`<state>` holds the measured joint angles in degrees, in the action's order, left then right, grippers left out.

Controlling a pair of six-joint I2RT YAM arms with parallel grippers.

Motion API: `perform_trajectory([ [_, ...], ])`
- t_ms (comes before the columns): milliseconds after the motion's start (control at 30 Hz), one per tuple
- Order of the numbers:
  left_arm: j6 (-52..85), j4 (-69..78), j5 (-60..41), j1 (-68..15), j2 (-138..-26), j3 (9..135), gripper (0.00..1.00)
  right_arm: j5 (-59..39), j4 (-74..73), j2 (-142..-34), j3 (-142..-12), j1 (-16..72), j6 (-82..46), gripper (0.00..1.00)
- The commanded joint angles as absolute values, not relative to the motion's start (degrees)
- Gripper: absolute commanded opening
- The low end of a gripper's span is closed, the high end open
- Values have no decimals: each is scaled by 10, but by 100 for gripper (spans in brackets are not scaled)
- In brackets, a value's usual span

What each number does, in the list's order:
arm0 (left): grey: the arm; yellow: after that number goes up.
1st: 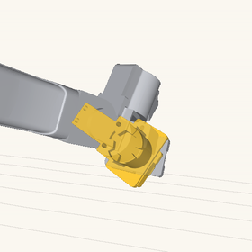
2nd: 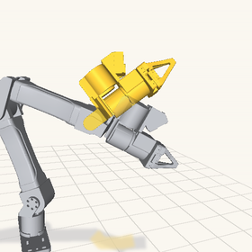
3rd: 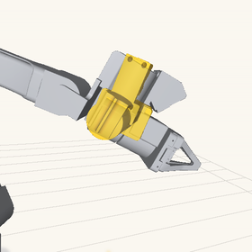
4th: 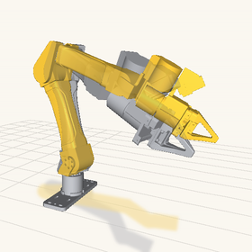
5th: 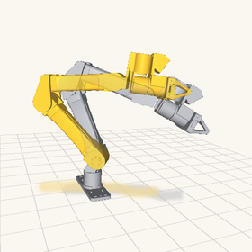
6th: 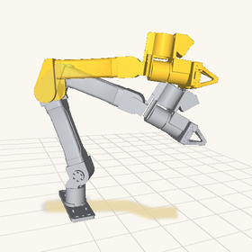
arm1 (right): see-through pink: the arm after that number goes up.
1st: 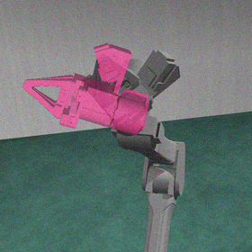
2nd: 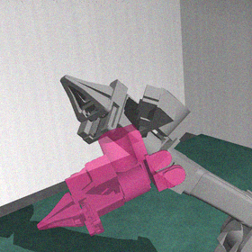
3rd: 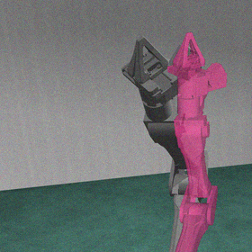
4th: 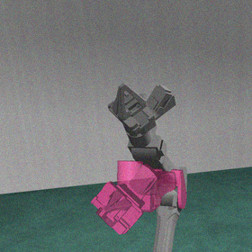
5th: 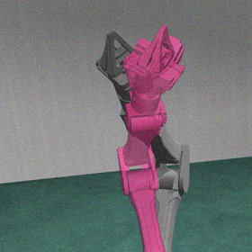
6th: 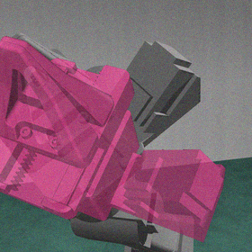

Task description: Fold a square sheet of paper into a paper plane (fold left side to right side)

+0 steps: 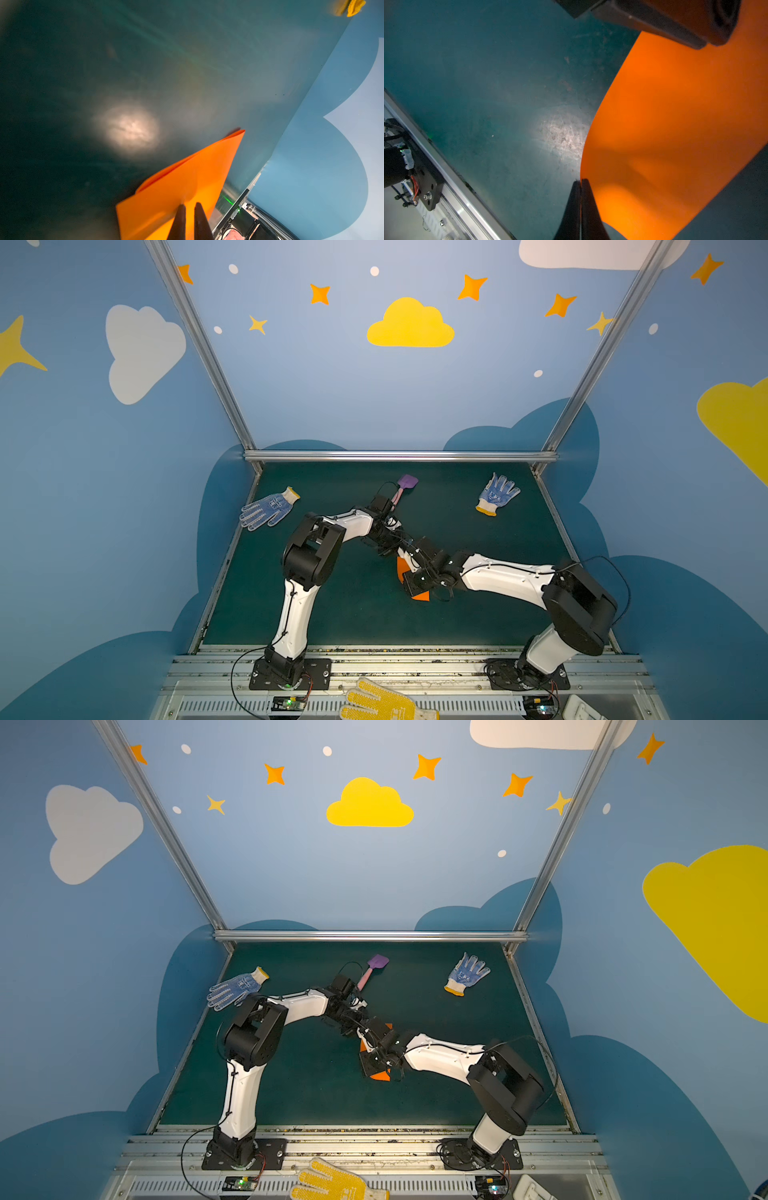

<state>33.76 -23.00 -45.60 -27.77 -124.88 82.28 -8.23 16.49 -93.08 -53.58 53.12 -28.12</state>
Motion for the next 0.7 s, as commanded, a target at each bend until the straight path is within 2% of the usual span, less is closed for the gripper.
perform_trajectory([
  [0, 314, -258, -431, -282, -1265, 821, 12, -85, 163, -917, -528, 511, -275, 0],
  [367, 306, -257, -416, -285, -1273, 804, 11, -82, 164, -952, -536, 443, -241, 0],
  [667, 305, -254, -416, -287, -1273, 801, 9, -83, 156, -982, -546, 424, -237, 0],
])
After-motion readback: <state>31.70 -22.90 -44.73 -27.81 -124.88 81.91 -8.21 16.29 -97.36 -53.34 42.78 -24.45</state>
